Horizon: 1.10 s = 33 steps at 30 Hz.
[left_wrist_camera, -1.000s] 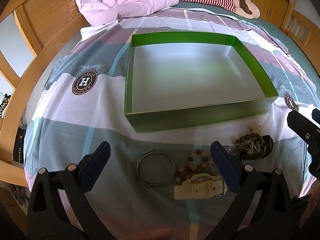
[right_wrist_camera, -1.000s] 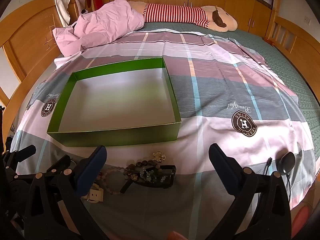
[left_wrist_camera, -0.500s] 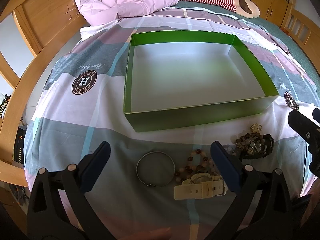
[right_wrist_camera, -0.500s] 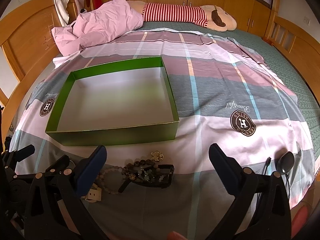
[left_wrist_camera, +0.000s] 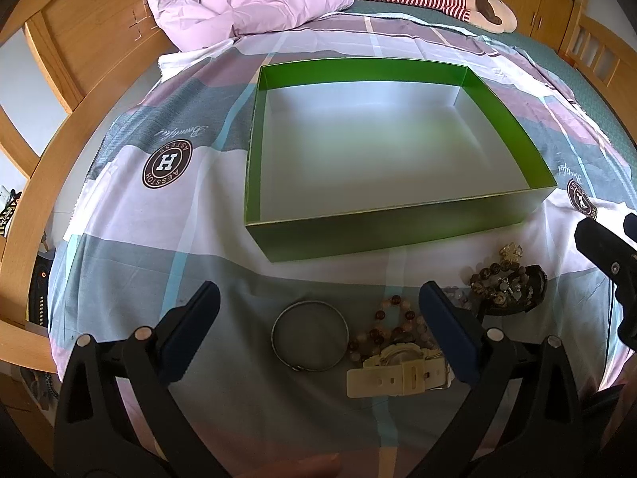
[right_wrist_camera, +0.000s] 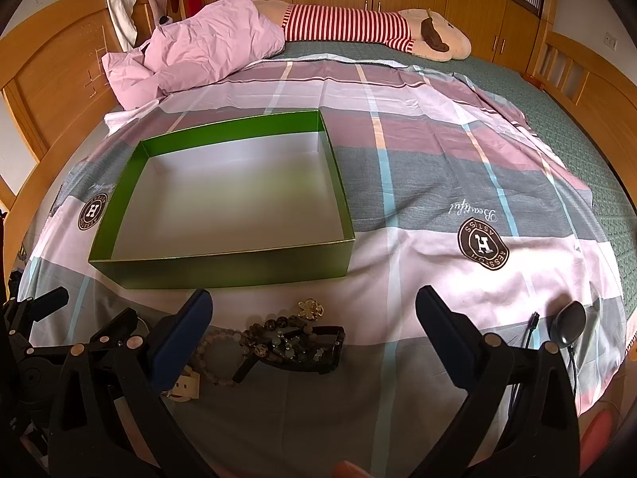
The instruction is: Organize jewelry
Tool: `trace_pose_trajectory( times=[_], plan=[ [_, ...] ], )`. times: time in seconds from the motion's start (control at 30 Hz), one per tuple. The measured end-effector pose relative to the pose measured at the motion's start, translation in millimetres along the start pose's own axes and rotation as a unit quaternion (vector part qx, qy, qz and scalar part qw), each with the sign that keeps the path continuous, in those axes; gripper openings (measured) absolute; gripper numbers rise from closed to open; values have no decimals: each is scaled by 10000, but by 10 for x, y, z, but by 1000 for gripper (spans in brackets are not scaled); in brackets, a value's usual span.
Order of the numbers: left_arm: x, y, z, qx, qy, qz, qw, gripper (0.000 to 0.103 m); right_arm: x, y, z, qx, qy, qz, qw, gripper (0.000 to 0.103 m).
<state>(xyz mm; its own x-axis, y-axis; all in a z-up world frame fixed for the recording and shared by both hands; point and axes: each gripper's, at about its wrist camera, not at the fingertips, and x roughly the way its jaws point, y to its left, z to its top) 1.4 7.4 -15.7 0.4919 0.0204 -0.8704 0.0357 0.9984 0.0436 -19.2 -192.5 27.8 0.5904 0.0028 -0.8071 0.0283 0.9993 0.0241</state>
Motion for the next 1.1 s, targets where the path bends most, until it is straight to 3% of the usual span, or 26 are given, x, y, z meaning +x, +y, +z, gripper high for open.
trace_pose_trajectory(
  times=[0.53, 0.7, 0.8, 0.9, 0.93, 0.97, 1.03, 1.1],
  plan=[
    [13, -30, 16, 73, 112, -126, 9998, 99, 22, -24, -21, 2, -13, 17, 10000, 100],
    [49, 207, 109, -203, 258, 92, 9994, 99, 113, -137, -5, 18, 85, -88, 9999, 100],
    [75, 415, 135, -500, 414, -65, 9979, 99, 214, -189, -37, 89, 381, 172, 9991, 100],
    [100, 530, 100, -522, 610, -324, 9962, 77, 286, -97, -125, -190, 664, 377, 9969, 89],
    [102, 523, 78, -465, 638, -363, 9962, 71, 300, -63, -146, -298, 696, 326, 9966, 79],
    [105, 510, 52, -398, 672, -419, 9961, 67, 323, -22, -177, -433, 742, 266, 9959, 67],
    [119, 454, -14, -248, 838, -661, 9940, 59, 371, 16, -218, -515, 889, 313, 9942, 54],
    [98, 379, -58, -86, 991, -970, 9903, 56, 424, 27, -261, -529, 1096, 392, 9918, 53]
  ],
)
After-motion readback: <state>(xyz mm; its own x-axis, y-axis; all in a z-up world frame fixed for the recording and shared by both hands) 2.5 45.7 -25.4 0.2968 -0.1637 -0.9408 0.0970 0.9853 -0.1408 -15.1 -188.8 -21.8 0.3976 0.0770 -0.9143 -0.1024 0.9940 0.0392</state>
